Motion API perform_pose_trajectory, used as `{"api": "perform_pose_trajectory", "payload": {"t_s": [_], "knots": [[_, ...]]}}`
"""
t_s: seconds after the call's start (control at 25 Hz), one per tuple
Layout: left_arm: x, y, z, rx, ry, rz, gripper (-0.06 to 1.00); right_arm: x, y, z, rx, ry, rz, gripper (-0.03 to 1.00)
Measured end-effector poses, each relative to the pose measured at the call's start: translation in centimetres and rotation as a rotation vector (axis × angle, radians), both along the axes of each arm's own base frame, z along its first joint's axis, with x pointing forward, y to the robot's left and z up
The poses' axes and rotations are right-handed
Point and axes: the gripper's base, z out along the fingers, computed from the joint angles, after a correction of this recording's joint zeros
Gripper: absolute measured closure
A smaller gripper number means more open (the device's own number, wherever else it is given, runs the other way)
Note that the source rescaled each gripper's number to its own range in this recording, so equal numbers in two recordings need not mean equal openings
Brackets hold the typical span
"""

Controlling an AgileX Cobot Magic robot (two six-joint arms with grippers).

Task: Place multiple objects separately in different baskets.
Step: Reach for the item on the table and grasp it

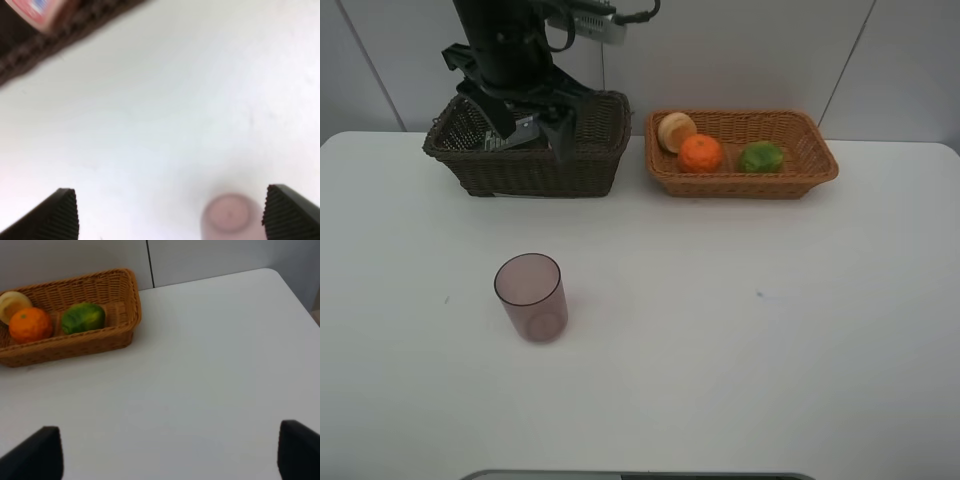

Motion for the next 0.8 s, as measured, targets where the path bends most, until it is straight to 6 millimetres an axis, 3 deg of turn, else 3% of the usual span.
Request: {"api": "perform_pose_trajectory", "payload": {"t_s": [0.56,0.8], "knots": [[-7.9,3.9,-3.3,0.008,0.045,0.067,0.0,0.0,0.0,0.0,0.0,0.0,0.0,0.09],[-9.0,4.4,-5.3,-0.028,0.028,0.07,0.0,0.0,0.0,0.0,0.0,0.0,0.0,0.09]]}}
